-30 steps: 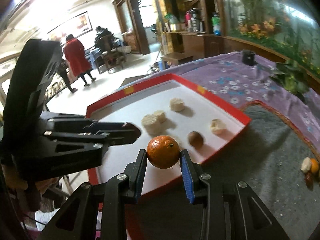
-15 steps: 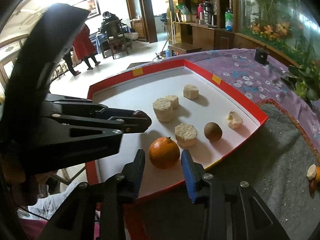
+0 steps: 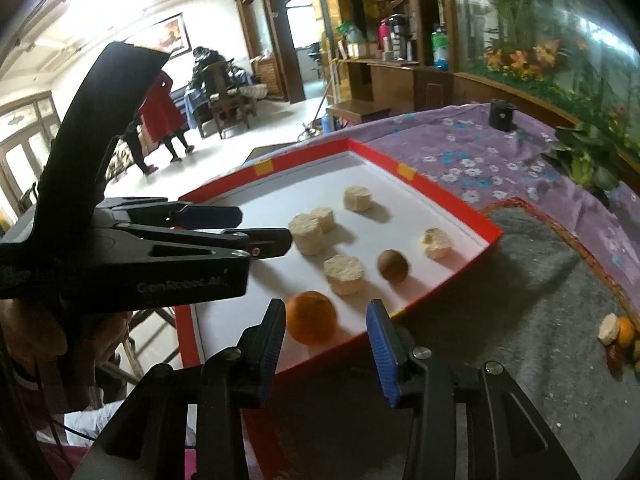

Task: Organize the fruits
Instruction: 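Move both open tools back to the pile on the mat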

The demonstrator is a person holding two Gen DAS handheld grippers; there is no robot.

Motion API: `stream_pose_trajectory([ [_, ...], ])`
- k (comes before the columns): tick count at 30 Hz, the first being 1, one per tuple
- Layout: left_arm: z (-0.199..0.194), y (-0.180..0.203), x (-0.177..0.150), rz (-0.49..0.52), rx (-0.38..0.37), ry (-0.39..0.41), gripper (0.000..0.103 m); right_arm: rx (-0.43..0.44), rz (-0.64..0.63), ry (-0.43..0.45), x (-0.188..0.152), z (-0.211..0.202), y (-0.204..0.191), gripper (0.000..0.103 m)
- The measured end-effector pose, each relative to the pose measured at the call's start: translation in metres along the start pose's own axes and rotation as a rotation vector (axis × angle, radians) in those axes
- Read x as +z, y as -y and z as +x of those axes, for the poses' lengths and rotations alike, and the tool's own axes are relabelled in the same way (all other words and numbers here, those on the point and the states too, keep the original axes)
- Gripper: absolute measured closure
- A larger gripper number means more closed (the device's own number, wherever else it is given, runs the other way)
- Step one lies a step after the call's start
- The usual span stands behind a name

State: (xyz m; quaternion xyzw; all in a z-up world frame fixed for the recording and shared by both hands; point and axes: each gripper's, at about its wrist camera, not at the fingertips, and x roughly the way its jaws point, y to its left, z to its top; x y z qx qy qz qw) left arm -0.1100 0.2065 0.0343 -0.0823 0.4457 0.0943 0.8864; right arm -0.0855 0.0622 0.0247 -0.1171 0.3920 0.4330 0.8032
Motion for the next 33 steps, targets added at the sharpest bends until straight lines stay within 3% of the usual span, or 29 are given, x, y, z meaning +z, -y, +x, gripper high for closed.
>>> stream_pose_trajectory([
  [14,0.0,0.094,0.018,0.106,-0.12,0.019,0.046,-0.159,0.183,0.075,-0.03,-0.053,0.075,0.054],
  [27,0.035,0.199,0.027,0.237,-0.261,-0.086,0.046,-0.348,0.354,0.083,-0.088,-0.11,0.164,0.052],
  [33,0.055,0.238,0.037,0.266,-0.282,-0.125,0.047,-0.363,0.429,0.101,-0.108,-0.126,0.192,0.052],
])
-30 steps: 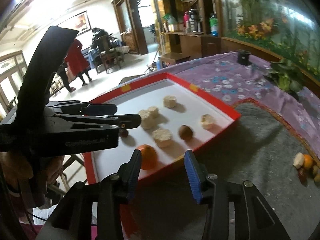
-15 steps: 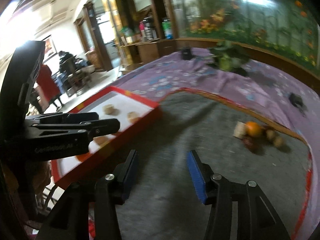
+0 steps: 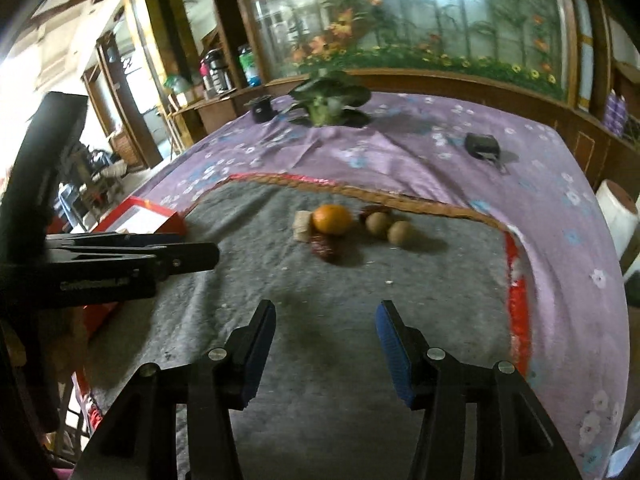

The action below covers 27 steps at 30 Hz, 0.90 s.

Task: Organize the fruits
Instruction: 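Move both open tools back to the pile on the mat, then grasp a round beige pastry with the left tool while the right tool grasps a red date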

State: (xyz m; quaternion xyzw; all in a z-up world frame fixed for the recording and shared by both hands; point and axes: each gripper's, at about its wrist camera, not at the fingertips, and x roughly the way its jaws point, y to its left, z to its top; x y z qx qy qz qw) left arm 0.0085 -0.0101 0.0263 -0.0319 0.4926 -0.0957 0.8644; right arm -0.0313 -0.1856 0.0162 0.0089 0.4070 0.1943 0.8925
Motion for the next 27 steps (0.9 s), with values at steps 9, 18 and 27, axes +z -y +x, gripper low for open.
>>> stream_pose_trajectory([
  [9,0.037,0.02,0.027,0.015,0.059,-0.027,0.047,0.025,0.027,-0.007,-0.002,0.005,0.016,0.052],
  [18,0.06,0.022,0.04,0.024,0.117,-0.033,0.047,0.066,0.026,-0.019,-0.001,0.012,0.019,0.052],
  [27,0.049,-0.025,0.044,-0.084,0.17,-0.022,0.044,0.084,-0.002,-0.018,0.004,0.015,0.013,0.052],
])
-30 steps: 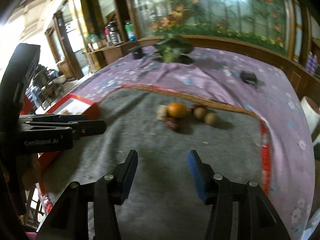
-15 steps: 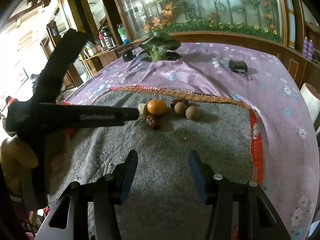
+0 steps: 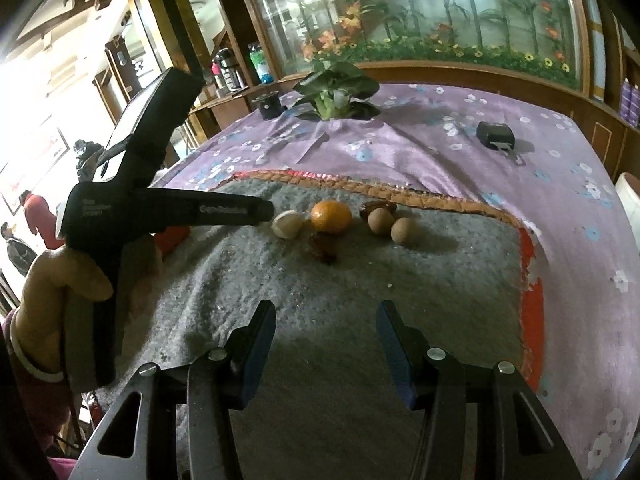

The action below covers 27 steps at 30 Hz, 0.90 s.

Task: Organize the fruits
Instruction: 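Grasp a round beige pastry with the left tool while the right tool grasps a red date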

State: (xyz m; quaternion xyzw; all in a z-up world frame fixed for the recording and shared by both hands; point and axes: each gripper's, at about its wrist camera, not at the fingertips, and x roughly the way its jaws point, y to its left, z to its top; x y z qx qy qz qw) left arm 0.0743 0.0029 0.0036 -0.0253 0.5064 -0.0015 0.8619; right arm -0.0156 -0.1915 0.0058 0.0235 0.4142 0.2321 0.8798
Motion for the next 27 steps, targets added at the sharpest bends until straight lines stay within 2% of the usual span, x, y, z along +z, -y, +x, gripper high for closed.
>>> stream_pose_trajectory([
  [3,-0.005,-0.004,-0.001,-0.024,-0.043,0.0,0.044,-0.001,-0.017,-0.008,0.002,0.003,-0.003,0.052],
  [8,-0.001,0.014,0.001,-0.014,-0.125,-0.042,0.044,-0.006,-0.035,-0.017,0.003,0.006,-0.004,0.052],
  [17,0.022,0.03,0.008,-0.003,-0.094,-0.082,0.045,-0.002,-0.027,-0.029,0.004,0.009,0.0,0.052],
  [19,0.021,0.031,0.008,0.009,-0.086,-0.069,0.063,-0.003,-0.033,-0.036,0.004,0.011,0.0,0.052],
  [21,0.022,0.029,0.01,0.004,-0.128,-0.076,0.077,-0.004,-0.041,-0.04,0.006,0.014,-0.001,0.052],
  [22,0.021,0.028,0.01,0.001,-0.136,-0.076,0.079,-0.003,-0.046,-0.039,0.007,0.015,-0.001,0.052],
  [27,0.005,0.02,0.007,-0.009,-0.135,-0.048,0.08,0.009,-0.096,-0.044,0.021,0.03,-0.005,0.052],
])
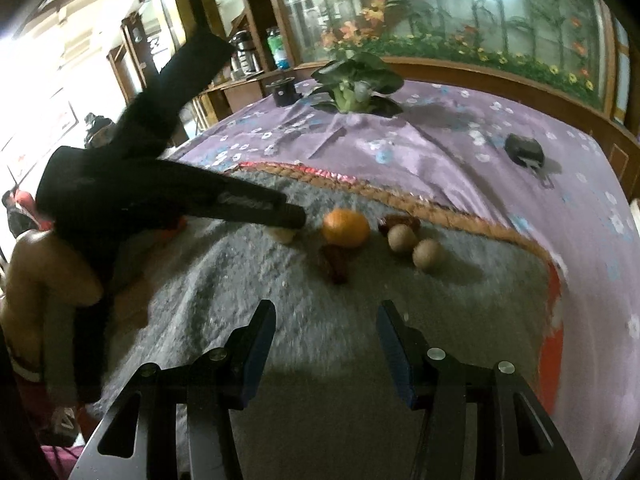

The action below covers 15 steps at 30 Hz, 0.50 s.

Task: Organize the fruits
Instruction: 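Grasp a round beige pastry with the left tool while the right tool grasps a red date, then carry the pastry and date into the white tray and open both tools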

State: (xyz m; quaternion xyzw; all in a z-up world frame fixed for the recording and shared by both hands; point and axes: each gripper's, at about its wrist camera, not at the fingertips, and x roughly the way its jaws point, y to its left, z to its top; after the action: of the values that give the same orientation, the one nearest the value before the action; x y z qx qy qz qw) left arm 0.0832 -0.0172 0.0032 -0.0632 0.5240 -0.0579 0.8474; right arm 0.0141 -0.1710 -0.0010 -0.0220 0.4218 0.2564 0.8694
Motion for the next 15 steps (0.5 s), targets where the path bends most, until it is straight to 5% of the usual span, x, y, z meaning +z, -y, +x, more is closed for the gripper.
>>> stream_pose_trajectory([
  [6,-0.022,-0.01,-0.012,-0.009,-0.015,0.02,0.08,-0.027,-0.092,-0.026,0.023,0.032,-0.007,0.053],
  [7,-0.026,-0.01,-0.015,-0.005,-0.015,0.022,0.08,-0.03,-0.109,-0.037,0.026,0.04,-0.009,0.066],
  [10,-0.034,-0.014,-0.025,0.011,-0.013,0.021,0.08,-0.084,-0.14,-0.08,0.025,0.056,-0.014,0.084],
  [15,-0.049,-0.026,-0.039,0.011,-0.009,0.039,0.079,-0.066,-0.095,-0.045,0.015,0.032,-0.018,0.084],
])
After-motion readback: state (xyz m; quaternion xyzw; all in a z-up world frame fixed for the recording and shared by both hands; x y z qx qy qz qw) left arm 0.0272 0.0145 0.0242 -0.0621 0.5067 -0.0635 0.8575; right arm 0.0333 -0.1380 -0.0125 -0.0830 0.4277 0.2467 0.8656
